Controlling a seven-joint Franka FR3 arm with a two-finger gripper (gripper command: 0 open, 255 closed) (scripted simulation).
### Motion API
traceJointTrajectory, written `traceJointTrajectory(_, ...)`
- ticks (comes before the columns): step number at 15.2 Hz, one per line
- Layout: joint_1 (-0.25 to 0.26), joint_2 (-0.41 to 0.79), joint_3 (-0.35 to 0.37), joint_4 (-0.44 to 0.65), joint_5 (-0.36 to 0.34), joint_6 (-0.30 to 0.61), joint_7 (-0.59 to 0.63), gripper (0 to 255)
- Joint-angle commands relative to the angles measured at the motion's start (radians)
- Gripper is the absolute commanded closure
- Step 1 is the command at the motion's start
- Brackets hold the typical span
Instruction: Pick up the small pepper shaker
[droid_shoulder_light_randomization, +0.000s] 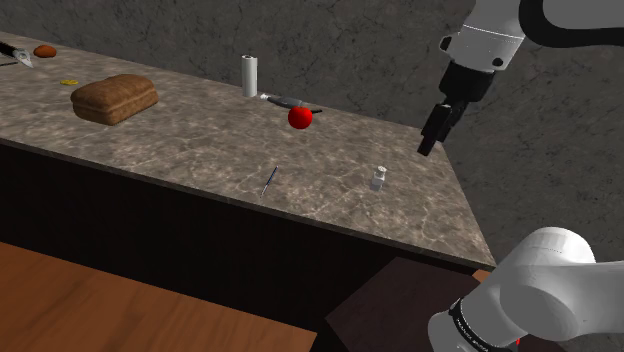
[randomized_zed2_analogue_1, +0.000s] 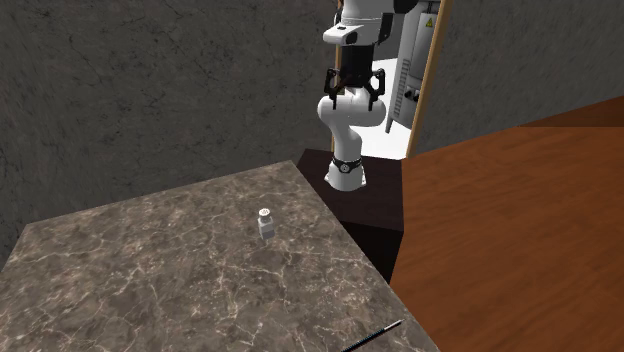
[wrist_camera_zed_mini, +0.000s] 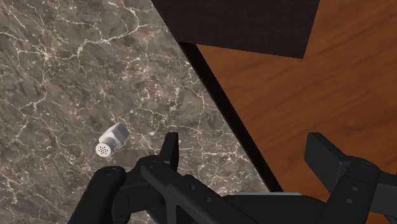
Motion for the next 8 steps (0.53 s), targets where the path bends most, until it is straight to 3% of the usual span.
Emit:
traceJointTrajectory(1, 0.0, 0.0, 0.0, 0.0, 0.0, 0.0, 0.0, 0)
traceJointTrajectory(8, -0.03, 0.147, -0.093, -0.055, -0.07, 0.165, -0.116, 0)
